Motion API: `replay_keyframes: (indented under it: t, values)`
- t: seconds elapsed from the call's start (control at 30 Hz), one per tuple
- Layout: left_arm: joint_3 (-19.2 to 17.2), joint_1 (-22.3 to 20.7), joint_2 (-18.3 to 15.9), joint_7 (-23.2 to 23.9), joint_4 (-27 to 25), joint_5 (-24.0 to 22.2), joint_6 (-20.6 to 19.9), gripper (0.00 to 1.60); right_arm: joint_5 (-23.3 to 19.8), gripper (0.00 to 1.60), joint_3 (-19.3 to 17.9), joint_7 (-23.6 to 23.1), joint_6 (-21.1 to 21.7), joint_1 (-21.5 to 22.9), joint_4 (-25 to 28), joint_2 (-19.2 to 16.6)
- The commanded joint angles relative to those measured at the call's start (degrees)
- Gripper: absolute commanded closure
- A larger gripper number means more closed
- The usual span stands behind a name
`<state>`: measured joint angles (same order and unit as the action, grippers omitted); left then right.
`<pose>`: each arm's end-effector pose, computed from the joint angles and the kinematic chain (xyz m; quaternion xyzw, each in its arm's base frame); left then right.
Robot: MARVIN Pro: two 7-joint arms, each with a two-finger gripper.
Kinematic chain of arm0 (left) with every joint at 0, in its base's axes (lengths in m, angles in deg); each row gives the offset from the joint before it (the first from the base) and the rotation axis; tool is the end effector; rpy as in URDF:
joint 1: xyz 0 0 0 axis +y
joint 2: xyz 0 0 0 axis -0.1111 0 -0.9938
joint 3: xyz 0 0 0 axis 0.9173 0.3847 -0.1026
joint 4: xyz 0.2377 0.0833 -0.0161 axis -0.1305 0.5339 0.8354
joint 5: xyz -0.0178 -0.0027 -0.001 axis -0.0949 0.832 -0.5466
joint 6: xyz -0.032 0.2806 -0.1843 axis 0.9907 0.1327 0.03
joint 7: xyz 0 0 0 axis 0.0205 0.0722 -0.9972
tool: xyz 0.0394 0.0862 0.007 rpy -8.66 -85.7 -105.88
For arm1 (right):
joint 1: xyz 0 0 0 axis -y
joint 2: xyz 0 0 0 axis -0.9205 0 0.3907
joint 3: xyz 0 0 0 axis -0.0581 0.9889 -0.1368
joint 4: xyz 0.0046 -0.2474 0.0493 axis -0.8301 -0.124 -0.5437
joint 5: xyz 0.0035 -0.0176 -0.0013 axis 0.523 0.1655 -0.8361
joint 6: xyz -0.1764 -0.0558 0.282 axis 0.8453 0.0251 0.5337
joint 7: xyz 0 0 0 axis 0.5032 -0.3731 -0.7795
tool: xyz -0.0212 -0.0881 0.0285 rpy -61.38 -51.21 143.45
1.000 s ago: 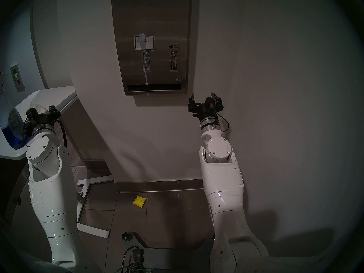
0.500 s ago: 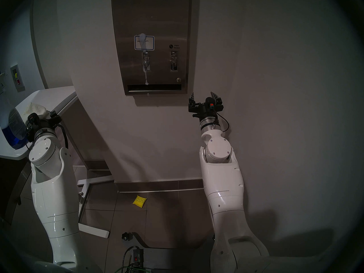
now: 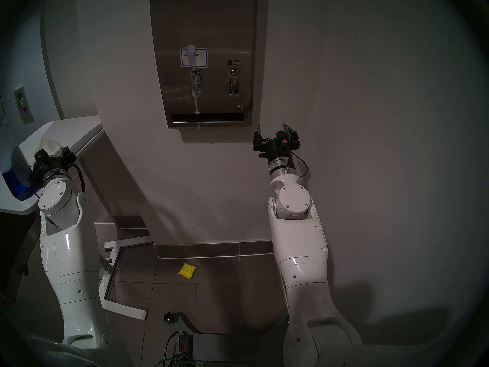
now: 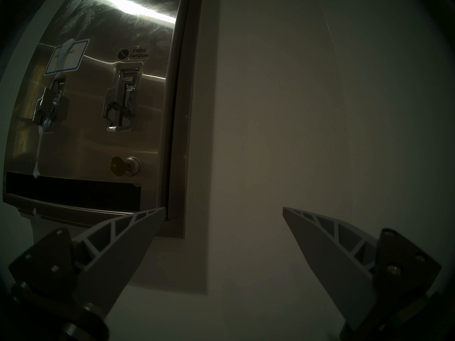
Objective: Pick up the cloth and wipe the surface
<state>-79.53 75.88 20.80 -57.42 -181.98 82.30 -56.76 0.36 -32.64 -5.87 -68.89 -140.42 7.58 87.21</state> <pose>0.3926 0.2200 -0.1065 -0.6013 -0.3287 -0.6865 0.2431 0.5127 0.0435 -0.1615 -0.5712 -0.0332 -0.8199 0.0208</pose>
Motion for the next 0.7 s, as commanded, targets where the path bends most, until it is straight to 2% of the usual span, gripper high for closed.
replay_keyframes:
  t: [0.0, 0.23, 0.43, 0.67]
  values:
    - [1.27, -1.3, -2.47, 3.85, -1.87, -0.9, 3.14, 1.6, -0.07, 0.0, 0.1, -0.06, -0.36, 1.72, 1.97, 0.07]
    - [3.24, 1.18, -3.35, 7.68, -5.09, -1.07, 6.4, 1.6, -0.15, 0.0, 0.2, 0.04, -0.38, 1.73, 1.93, -0.02]
    - [3.38, 1.28, -5.38, 10.75, -7.47, -1.39, 9.6, 1.6, -0.22, 0.0, 0.27, 0.14, -0.41, 1.75, 1.86, -0.1]
    - [3.06, 2.24, -6.16, 14.35, -10.3, -3.06, 11.79, 1.6, -0.28, 0.0, 0.35, 0.21, -0.41, 1.75, 1.86, -0.17]
